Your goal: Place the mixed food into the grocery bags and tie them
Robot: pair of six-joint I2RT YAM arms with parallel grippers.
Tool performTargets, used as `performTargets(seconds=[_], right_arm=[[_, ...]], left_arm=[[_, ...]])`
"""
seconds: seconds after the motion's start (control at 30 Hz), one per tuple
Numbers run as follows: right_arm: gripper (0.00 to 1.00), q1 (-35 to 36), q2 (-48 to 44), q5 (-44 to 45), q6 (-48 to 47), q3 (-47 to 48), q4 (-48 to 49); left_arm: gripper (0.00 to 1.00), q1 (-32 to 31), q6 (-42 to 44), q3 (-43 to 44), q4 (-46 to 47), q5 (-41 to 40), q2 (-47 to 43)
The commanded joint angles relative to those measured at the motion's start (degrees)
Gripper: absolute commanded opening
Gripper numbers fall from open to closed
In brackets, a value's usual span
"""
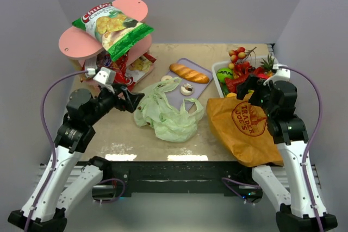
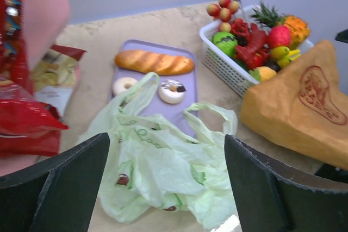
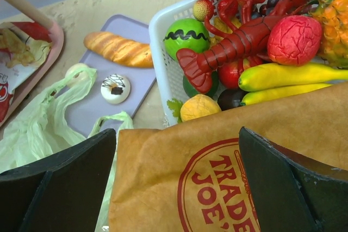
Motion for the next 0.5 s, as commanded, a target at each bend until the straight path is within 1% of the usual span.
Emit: performTargets(seconds=[0.0,0.03,0.1,0.13,0.2,0.23,0.27,0.33,0.37,0.4,0.43,0.47], right_arm=[[0.99,-0.09,0.41,-1.45,-1.74,1.06,-0.72],[0.99,-0.09,0.76,-1.36,-1.74,0.97,-0.63],[0.99,-0.09,1.03,-1.45,-2.44,0.71,-0.72],[0.99,0.00,1.12,-1.19,-2.53,0.54,-0.80],[0.99,-0.09,0.94,-0.57,-2.88,-0.17,-0.63],[0.99,-0.09,0.68,-0.48,-2.88,-0.34,-0.54],[0.99,-0.09,0.59,-0.57,-2.97,-0.61,-0.63],[0.99,0.00,0.15,-0.48,-2.97,-0.61,-0.89],[0.99,0.00,-0.02,-0.48,-2.97,-0.61,-0.89],[0.99,0.00,-0.20,-0.66,-2.97,-0.61,-0.98],[0.99,0.00,-0.46,-0.66,-2.97,-0.61,-1.07],[0.99,-0.09,-0.90,-0.66,-2.97,-0.52,-0.98]], left_arm=[[0.91,-6.68,-3.49,-0.43,5.69,-2.50,3.32],[0.91,-10.96,-3.76,-0.34,6.65,-5.56,4.21],[0.91,-16.69,-3.85,0.10,7.53,-10.40,7.27],[0.91,-23.16,-3.76,0.28,8.49,-16.00,8.42],[0.91,-29.60,-4.11,0.80,10.42,-21.48,13.07],[0.91,-34.42,-5.24,0.81,11.48,-24.28,14.74],[0.91,-36.21,-6.04,0.81,12.80,-24.75,18.24],[0.91,-40.42,-9.36,0.11,17.98,-24.93,21.78],[0.92,-41.58,-10.69,0.02,21.39,-24.75,25.71],[0.92,-43.50,-11.83,-0.16,26.12,-24.40,27.57],[0.93,-44.31,-14.28,0.19,28.43,-23.71,29.59],[0.94,-45.01,-15.87,0.54,30.19,-23.52,33.79]])
